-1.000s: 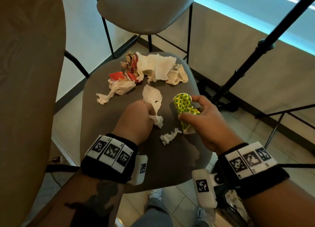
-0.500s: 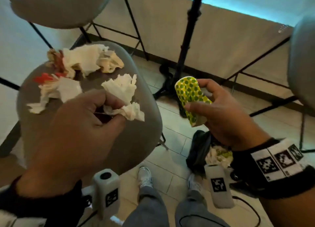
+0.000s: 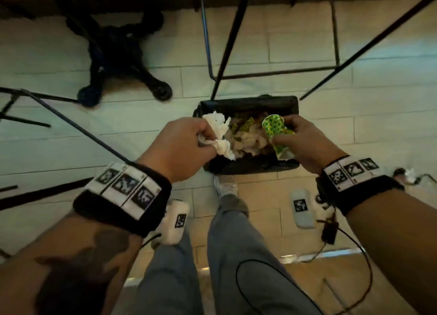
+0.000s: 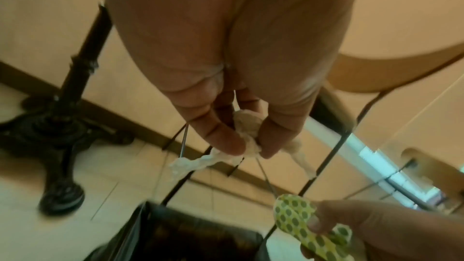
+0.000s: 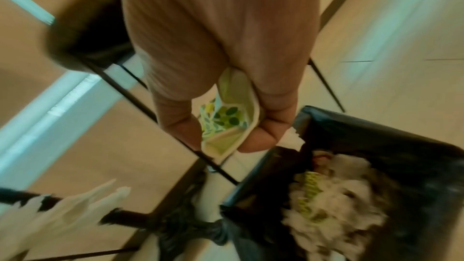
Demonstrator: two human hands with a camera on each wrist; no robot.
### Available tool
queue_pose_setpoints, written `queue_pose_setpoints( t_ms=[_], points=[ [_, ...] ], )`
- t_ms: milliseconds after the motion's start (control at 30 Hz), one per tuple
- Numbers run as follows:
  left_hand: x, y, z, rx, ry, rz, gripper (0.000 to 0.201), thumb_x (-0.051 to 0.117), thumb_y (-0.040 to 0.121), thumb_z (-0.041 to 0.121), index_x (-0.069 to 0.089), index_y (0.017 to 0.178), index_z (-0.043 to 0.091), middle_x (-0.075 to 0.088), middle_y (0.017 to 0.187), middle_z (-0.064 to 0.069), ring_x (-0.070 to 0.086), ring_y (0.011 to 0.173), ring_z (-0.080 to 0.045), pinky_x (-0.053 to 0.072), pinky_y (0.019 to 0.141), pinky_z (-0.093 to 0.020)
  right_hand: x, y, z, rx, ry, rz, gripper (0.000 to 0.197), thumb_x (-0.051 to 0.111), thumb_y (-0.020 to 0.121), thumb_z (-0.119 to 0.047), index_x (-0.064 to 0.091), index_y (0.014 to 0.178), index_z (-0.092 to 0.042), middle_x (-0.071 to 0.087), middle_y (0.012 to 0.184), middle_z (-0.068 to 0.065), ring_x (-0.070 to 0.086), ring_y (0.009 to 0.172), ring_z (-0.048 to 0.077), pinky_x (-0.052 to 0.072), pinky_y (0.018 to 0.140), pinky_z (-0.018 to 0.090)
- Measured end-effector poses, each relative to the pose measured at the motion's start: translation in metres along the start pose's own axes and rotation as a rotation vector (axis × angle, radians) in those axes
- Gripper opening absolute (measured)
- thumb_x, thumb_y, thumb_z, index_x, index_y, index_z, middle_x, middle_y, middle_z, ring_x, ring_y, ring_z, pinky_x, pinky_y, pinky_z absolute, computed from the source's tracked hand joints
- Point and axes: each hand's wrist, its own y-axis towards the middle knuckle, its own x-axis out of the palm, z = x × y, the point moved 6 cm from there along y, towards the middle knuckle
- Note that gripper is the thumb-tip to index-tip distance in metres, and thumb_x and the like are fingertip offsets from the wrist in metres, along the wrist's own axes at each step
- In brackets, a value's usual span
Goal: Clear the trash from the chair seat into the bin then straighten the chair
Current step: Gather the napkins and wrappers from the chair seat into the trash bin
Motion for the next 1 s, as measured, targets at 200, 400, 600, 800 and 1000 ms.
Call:
queue_pose_setpoints(
  t_ms=[200,400,600,800,1000],
  points=[
    [0.109,0.096,-0.036,-0.144,0.047,-0.181,0.008,0.074,0.088,0.031,0.069,0.091,0.026,0.061,0.086,0.007,0.059,0.082,-0.016,0.043,0.069,-0.025,-0.008,0.108,0.114,0.273,-0.022,0.021,0.067,0.088,0.063,-0.028,0.061,0.122,-0.014,0.07,0.115,0.018,0.073,0.098,0.038,0.065,0.072,0.048],
    [0.176,0.132,-0.063,-0.307,-0.133,-0.321,0.085,0.082,0.083,0.038,0.038,0.155,0.032,0.05,0.153,-0.006,0.06,0.127,-0.027,0.051,0.105,-0.039,-0.007,0.151,0.148,0.423,0.186,0.033,0.089,0.083,0.06,-0.05,0.059,0.137,-0.012,0.063,0.135,0.016,0.066,0.112,0.039,0.063,0.08,0.053],
    [0.174,0.113,-0.073,-0.344,-0.142,-0.351,0.114,0.075,0.083,0.058,-0.009,0.16,0.044,-0.005,0.172,-0.012,0.002,0.16,-0.025,0.016,0.124,-0.034,-0.007,0.131,0.142,0.506,0.42,0.082,0.115,0.073,0.061,-0.08,0.026,0.159,-0.044,0.027,0.17,0.003,0.028,0.15,0.045,0.043,0.088,0.079],
    [0.108,0.044,-0.053,-0.319,-0.403,-0.255,0.106,0.079,0.076,0.058,0.021,0.161,0.034,0.042,0.161,0.002,0.048,0.143,-0.019,0.042,0.116,-0.037,0.012,0.059,0.106,0.503,0.112,0.001,0.058,0.068,0.097,-0.039,0.049,0.144,-0.01,0.058,0.108,0.012,0.064,0.095,0.034,0.054,0.079,0.041],
    [-0.027,-0.086,-0.004,-0.04,-0.267,-0.067,0.051,0.069,0.093,0.045,0.054,0.141,0.036,0.064,0.13,0.011,0.063,0.111,-0.005,0.047,0.085,-0.015,0.067,-0.025,0.027,0.179,-0.468,-0.178,0.012,0.065,0.1,-0.019,0.069,0.108,-0.011,0.069,0.084,0.012,0.063,0.072,0.027,0.047,0.066,0.035]
  ],
)
